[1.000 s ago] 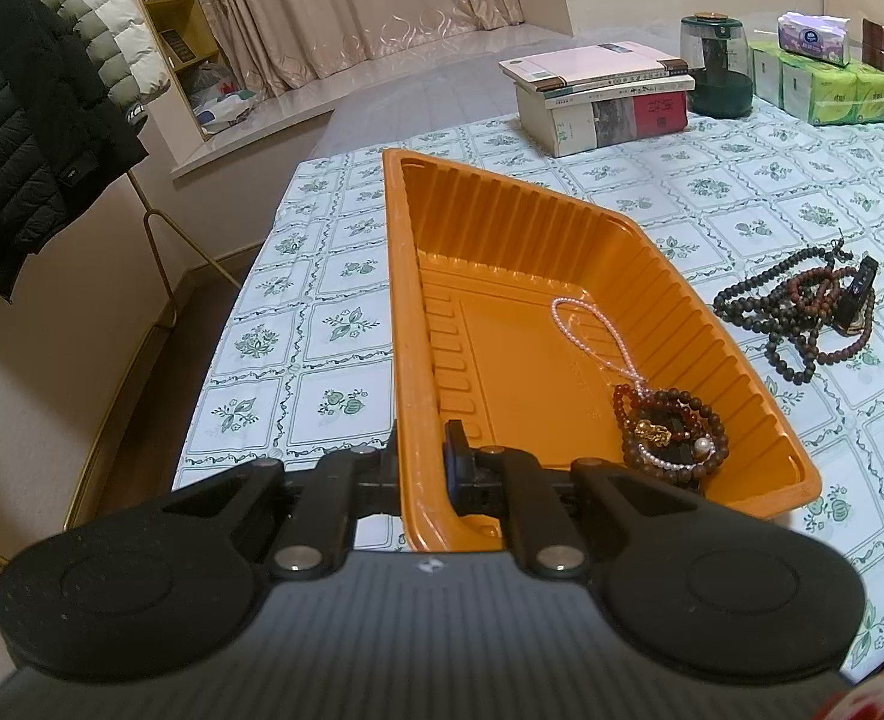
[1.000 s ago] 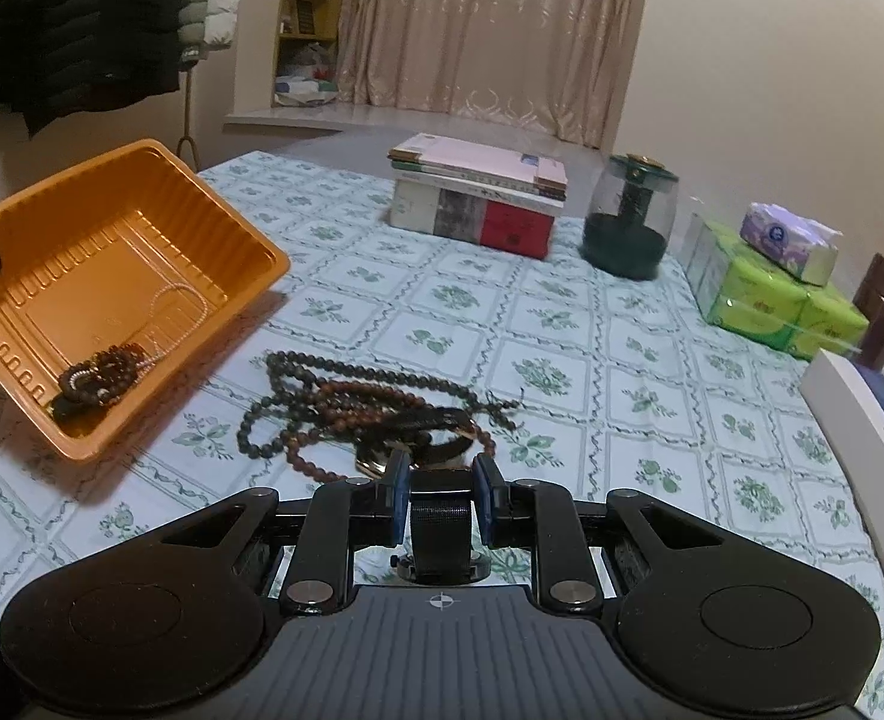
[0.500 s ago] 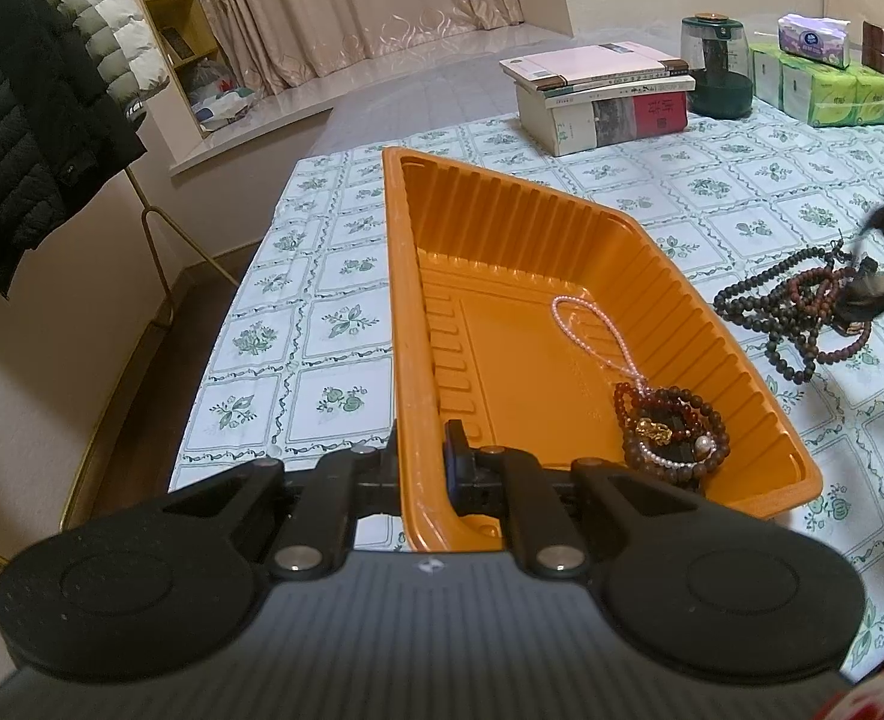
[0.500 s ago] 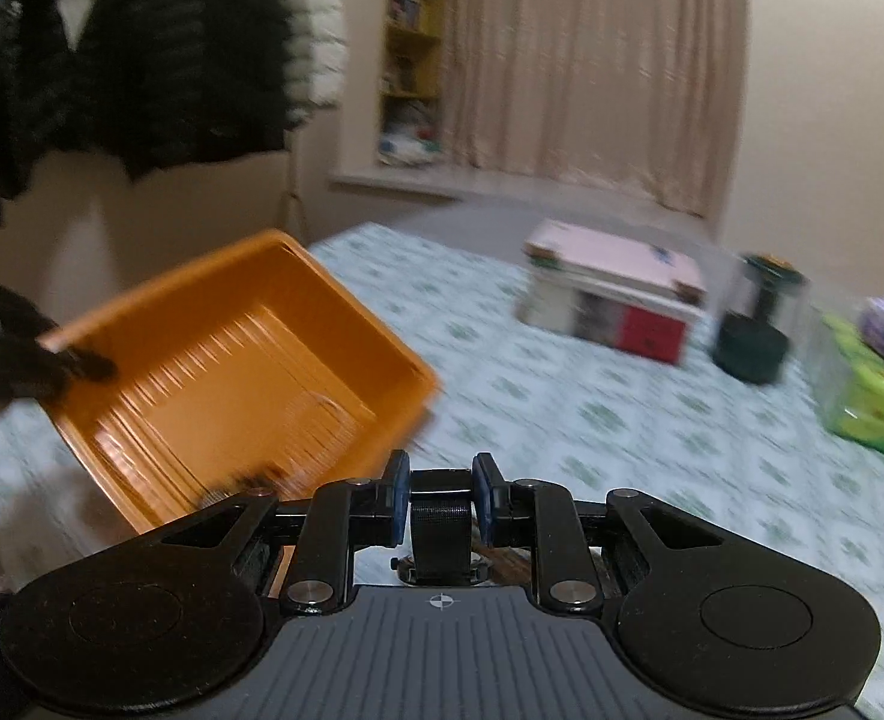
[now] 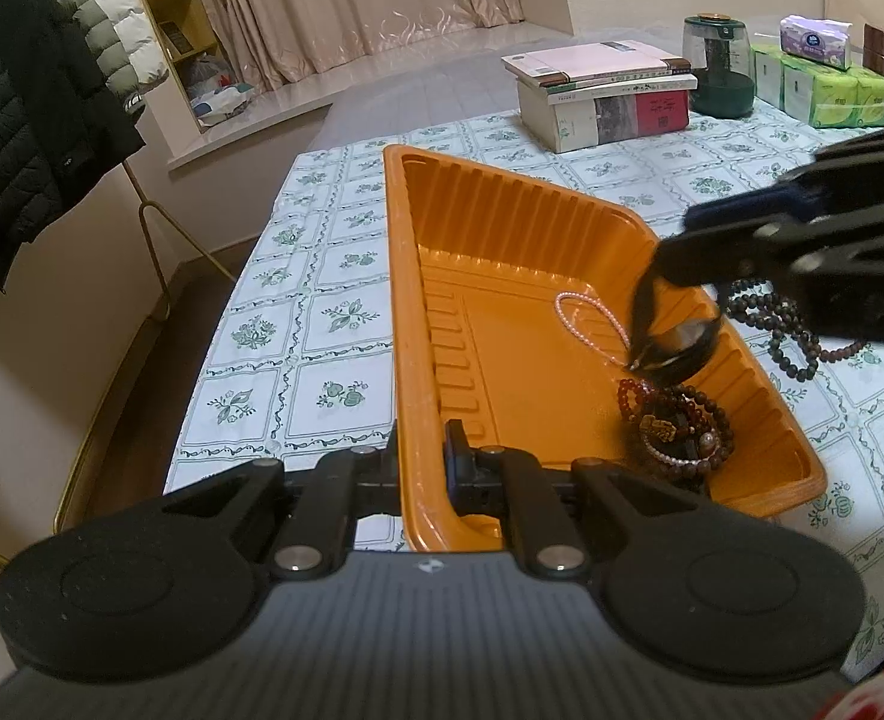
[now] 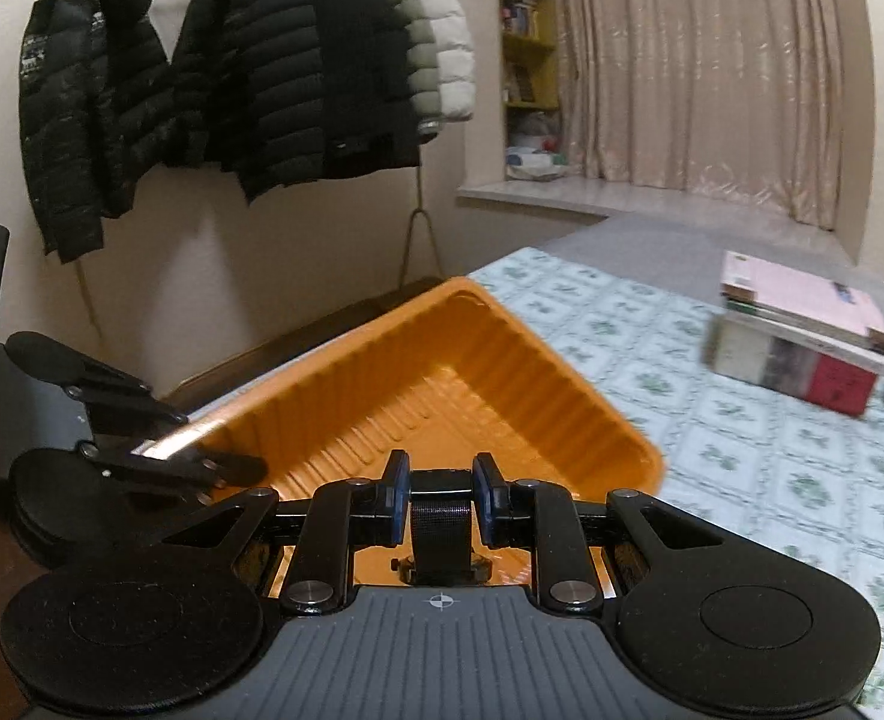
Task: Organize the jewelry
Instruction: 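Lower the black wristwatch into the tray and open the right tool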
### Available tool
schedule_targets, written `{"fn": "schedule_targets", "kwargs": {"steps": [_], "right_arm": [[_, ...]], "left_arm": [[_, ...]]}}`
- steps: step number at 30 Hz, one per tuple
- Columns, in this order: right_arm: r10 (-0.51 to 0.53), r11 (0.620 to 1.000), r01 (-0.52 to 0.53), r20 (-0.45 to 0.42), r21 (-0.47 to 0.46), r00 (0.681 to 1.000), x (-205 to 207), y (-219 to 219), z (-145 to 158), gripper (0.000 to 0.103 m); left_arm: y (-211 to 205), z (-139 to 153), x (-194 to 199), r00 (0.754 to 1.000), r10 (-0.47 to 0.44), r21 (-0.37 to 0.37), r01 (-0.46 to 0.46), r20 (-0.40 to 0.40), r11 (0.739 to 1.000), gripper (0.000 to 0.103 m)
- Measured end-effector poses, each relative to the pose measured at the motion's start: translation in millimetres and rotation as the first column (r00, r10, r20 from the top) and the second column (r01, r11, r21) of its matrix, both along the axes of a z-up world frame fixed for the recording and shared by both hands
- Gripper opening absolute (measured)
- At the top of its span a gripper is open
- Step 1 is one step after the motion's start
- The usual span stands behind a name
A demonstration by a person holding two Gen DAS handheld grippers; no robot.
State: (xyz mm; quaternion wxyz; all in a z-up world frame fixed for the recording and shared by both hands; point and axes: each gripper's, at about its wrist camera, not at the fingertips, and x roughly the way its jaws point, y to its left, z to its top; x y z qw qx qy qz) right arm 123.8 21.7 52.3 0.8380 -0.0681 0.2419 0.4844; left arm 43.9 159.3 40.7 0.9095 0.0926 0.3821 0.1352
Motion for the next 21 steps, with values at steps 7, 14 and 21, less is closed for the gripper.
{"fn": "schedule_targets", "kwargs": {"steps": [7, 14, 21], "right_arm": [[0.02, 1.0, -0.02, -0.046, -0.01, 0.999, 0.3, 11.5, -13.6, 0.022], [0.025, 0.999, -0.029, -0.128, -0.032, 0.991, 3.7, 7.2, -31.5, 0.022], [-0.04, 0.999, 0.041, -0.187, 0.001, 0.981, 4.2, -20.9, -37.0, 0.055]], "left_arm": [[0.6, 0.0, -0.1, 1.0, 0.001, -0.001, -0.001, 0.0, 1.0, 0.01], [2.7, -1.2, 1.1, 1.0, -0.005, -0.006, 0.005, -0.006, 1.0, 0.01], [4.4, -2.7, 3.9, 0.999, -0.032, 0.003, 0.032, -0.032, 0.999, 0.01]]}}
